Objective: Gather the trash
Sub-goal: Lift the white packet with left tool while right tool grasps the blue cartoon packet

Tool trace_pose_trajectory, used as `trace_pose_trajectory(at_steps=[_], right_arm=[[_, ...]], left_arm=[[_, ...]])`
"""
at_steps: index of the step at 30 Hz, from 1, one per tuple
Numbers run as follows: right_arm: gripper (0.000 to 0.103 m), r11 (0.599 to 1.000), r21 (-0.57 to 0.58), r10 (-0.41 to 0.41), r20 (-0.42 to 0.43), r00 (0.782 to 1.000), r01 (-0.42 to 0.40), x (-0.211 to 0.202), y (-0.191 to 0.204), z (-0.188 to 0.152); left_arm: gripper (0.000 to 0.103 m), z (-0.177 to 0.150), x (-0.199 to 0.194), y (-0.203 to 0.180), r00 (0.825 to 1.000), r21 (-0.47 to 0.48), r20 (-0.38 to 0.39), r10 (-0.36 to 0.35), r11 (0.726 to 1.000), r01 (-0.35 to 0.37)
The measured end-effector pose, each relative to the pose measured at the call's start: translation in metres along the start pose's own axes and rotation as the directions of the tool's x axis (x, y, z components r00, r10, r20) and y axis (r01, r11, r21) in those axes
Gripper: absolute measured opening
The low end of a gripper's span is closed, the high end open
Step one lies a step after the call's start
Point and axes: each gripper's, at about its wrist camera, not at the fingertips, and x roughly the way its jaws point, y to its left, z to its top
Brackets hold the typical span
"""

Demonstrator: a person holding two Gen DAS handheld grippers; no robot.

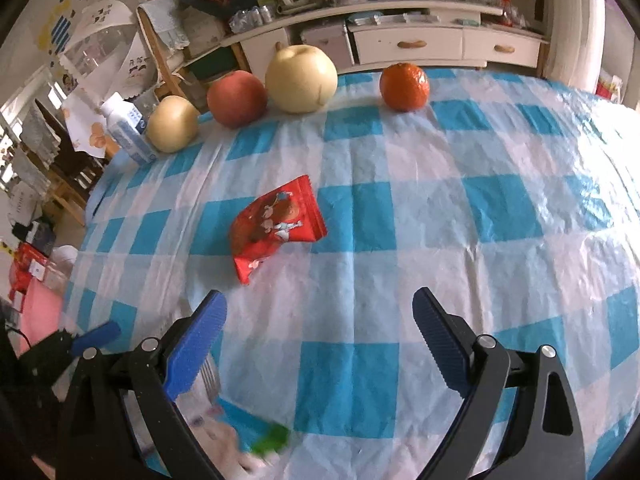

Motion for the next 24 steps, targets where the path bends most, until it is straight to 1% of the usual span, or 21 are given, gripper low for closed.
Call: trace_pose_trajectory(at_steps=[1,2,3,5,6,8,12,15,18,19,22,24], right_arm=[[0.093,1.0,-0.006,0.002,-0.001,1.0,-0.002,0.0,0.002,0.0],[0.093,1.0,-0.013,0.006,-0.002,1.0,-0.006,-0.001,0.003,-0.001],[0.093,1.0,-0.015,0.01,-0.004,1.0,-0.01,-0.001,0.004,-0.001],[0.093,0.999,-0.019,0.027,-0.007,1.0,-0.027,-0.001,0.006,-0.001],[0.093,0.999,-0.022,0.034,-0.007,0.999,-0.034,-0.002,0.007,-0.002],[0.093,0.999,-0.029,0.039,-0.009,0.999,-0.04,-0.002,0.008,-0.002],[0.093,0.998,-0.033,0.043,-0.012,0.999,-0.044,-0.001,0.01,-0.003],[0.093,0.998,-0.027,0.047,-0.023,0.999,-0.048,0.002,0.009,-0.002],[0.093,0.998,-0.03,0.057,-0.031,0.998,-0.058,0.003,0.011,-0.003],[0.093,0.997,-0.034,0.061,-0.033,0.998,-0.062,0.003,0.012,-0.003],[0.093,0.997,-0.045,0.064,-0.038,0.997,-0.066,0.004,0.016,-0.004],[0.093,0.996,-0.053,0.07,-0.041,0.997,-0.072,0.003,0.019,-0.005]], left_arm=[[0.069,-0.003,-0.005,-0.002,1.0,0.015,0.007,-0.014,1.0,0.014],[0.079,-0.007,-0.01,-0.005,0.999,0.038,0.016,-0.029,0.999,0.028],[0.084,-0.01,-0.016,-0.01,0.998,0.082,0.031,-0.049,0.996,0.046],[0.086,-0.015,-0.021,-0.015,0.997,0.141,0.043,-0.059,0.989,0.053],[0.087,-0.016,-0.021,-0.017,0.997,0.162,0.037,-0.06,0.985,0.053],[0.088,-0.016,-0.016,-0.017,0.997,0.166,0.025,-0.071,0.984,0.066],[0.088,-0.016,-0.001,-0.01,0.99,0.107,0.004,-0.142,0.984,0.141],[0.088,-0.017,0.008,-0.013,0.989,0.114,-0.005,-0.151,0.982,0.15],[0.089,-0.016,0.017,-0.013,0.983,0.1,-0.013,-0.184,0.978,0.184],[0.09,-0.017,0.02,-0.013,0.982,0.095,-0.022,-0.185,0.978,0.186],[0.09,-0.017,0.023,-0.019,0.988,0.117,-0.01,-0.156,0.981,0.156],[0.09,-0.016,0.025,-0.02,0.99,0.099,0.003,-0.141,0.985,0.14]])
